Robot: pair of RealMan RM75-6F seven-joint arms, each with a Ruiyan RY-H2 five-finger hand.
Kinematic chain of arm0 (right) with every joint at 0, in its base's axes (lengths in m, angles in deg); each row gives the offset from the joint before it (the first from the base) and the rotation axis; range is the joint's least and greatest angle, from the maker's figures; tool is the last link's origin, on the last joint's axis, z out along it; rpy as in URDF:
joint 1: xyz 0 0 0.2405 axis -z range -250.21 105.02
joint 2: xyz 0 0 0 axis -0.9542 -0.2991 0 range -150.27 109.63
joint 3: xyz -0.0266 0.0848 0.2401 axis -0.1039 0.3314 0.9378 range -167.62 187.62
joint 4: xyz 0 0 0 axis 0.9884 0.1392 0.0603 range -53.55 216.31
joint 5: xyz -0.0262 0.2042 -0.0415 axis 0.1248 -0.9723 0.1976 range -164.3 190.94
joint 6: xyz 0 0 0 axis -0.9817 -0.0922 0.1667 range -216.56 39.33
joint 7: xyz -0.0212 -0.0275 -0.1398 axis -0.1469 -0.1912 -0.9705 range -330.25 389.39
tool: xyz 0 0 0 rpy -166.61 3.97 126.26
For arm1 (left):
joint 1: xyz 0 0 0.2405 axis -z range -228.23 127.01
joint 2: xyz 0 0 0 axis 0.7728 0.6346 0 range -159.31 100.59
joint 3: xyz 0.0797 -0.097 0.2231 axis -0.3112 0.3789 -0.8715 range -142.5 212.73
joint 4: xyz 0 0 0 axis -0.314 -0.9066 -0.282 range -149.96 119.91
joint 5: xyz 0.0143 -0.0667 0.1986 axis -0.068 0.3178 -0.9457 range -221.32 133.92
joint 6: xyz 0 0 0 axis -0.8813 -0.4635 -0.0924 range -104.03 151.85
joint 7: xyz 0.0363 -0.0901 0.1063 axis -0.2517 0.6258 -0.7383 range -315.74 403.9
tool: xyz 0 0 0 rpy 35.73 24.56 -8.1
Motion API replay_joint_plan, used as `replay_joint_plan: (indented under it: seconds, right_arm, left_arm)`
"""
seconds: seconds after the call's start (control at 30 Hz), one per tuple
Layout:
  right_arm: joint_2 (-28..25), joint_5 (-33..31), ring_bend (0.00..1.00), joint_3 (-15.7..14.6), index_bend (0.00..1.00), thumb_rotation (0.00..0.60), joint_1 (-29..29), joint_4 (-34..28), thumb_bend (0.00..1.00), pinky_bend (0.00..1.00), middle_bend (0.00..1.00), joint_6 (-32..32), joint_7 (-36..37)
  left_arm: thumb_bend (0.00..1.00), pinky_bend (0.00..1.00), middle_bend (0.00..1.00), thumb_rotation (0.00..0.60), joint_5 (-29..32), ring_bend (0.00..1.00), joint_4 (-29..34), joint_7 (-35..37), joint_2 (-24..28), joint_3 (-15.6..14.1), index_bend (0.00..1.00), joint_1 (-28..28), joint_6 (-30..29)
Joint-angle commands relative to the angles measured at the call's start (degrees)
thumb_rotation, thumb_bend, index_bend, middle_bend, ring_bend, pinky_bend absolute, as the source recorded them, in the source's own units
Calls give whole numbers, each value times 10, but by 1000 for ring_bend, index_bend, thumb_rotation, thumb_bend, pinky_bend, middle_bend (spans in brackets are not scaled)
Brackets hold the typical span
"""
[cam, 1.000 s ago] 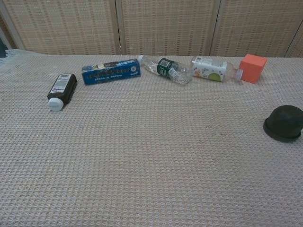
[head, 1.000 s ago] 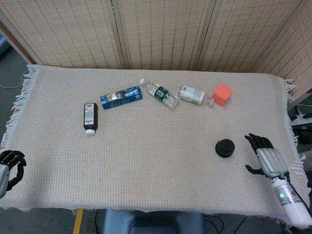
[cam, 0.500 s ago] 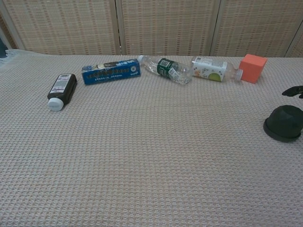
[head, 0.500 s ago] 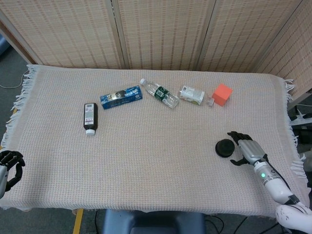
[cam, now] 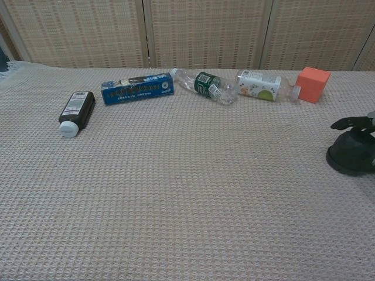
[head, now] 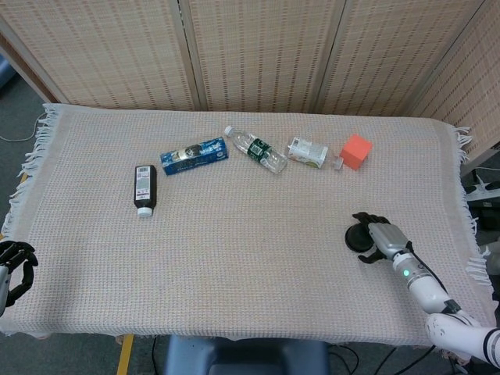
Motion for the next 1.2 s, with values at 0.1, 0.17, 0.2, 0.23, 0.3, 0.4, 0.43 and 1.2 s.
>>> replay_joint_plan:
  seconds: [0.1, 0.17, 0.2, 0.23, 0.3, 0.4, 0.43, 1.2]
  right_arm:
    - [13, -13, 0, -3, 0, 600, -12, 12, 181, 49, 0, 3, -9]
    - [19, -20, 0, -5, 0, 600, -17, 18, 181, 53, 0, 3, -14]
    - [22, -22, 0, -5, 0, 600, -18, 20, 181, 57, 0, 2, -16]
    - [25, -25, 0, -6, 0, 600, -19, 23, 181, 63, 0, 0, -18]
    - [30, -30, 0, -9, 0, 600, -22, 28, 181, 77, 0, -3, -24]
    - [36, -37, 0, -12, 0, 600, -25, 32, 181, 78, 0, -6, -30]
    - [37, -38, 0, -13, 0, 600, -25, 32, 180, 78, 0, -7, -31]
    - [47, -54, 0, -9, 0, 600, -37, 48, 181, 105, 0, -12, -24]
  left_arm:
    - [621, 679, 438, 600, 1, 353, 0, 0, 0, 1, 604, -1, -2]
    - [620, 679, 438, 600, 2, 353, 1, 1, 1, 2, 604, -1, -2]
    - [620, 679, 438, 600, 2, 353, 1, 1, 1, 2, 604, -1, -2]
    - [620, 679, 438, 600, 2, 353, 1, 2, 1, 2, 605, -1, -2]
    - [620, 679, 438, 600, 2, 353, 1, 3, 2, 2, 606, -1, -2]
    - [619, 679, 438, 600, 2, 353, 1, 4, 2, 2, 606, -1, -3]
    - [619, 679, 438, 600, 1, 354, 1, 4, 2, 2, 606, -1, -3]
    - [621, 679, 438, 600, 4, 354, 1, 1, 1, 3, 610, 0, 2]
